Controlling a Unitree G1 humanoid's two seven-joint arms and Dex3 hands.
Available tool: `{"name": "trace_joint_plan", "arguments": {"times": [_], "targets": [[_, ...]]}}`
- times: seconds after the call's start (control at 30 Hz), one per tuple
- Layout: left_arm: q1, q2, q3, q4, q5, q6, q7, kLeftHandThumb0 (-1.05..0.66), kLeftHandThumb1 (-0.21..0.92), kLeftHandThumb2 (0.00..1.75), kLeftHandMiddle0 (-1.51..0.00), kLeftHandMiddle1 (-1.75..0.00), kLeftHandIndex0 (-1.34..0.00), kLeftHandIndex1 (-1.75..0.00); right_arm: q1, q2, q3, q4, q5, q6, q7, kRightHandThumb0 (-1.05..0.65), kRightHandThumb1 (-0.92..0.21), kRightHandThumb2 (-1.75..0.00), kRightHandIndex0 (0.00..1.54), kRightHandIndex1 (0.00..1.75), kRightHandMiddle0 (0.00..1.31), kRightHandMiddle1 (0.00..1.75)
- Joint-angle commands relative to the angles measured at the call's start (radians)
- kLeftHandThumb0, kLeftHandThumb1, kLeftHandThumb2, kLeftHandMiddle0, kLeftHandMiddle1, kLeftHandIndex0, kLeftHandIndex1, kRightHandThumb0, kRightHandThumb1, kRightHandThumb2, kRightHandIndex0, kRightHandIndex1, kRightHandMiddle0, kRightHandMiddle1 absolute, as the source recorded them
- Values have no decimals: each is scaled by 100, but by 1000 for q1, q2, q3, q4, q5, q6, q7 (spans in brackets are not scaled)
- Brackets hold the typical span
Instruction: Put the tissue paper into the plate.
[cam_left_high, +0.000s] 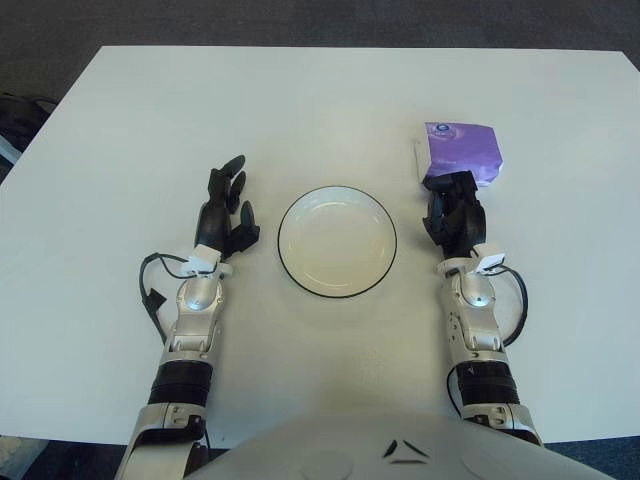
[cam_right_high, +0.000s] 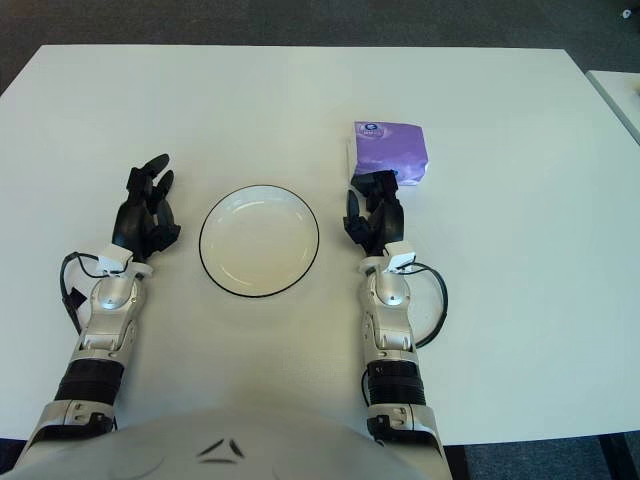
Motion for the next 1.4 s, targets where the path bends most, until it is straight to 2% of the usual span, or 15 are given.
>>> {"name": "trace_joint_plan", "arguments": {"times": [0.0, 0.7, 0.97, 1.2, 1.37], "targets": [[57, -17, -12, 56, 11, 5, 2, -64, 92, 83, -36, -5, 0, -77, 99, 4, -4, 62, 15, 108, -1, -35, -92, -52, 29, 97, 18, 175], [55, -15, -12, 60, 16, 7, 5, -66, 92, 85, -35, -4, 0, -77, 155, 13, 16, -44, 27, 99, 19, -35, -92, -52, 34, 98, 18, 175], [57, -15, -13, 55, 17, 17, 6, -67, 92, 85, -35, -4, 0, -78, 238, 14, 48, -202, 28, 110, 30, -34, -92, -52, 37, 100, 18, 175], [54, -21, -11, 59, 10, 18, 6, -65, 92, 85, -35, -4, 0, -78, 285, 11, 69, -276, 20, 50, 27, -34, -92, -52, 34, 98, 18, 175], [49, -23, -10, 69, 10, 12, 9, -64, 92, 85, -36, -4, 0, -78, 315, 17, 86, -349, 20, 36, 20, -34, -92, -52, 31, 96, 18, 175]]}}
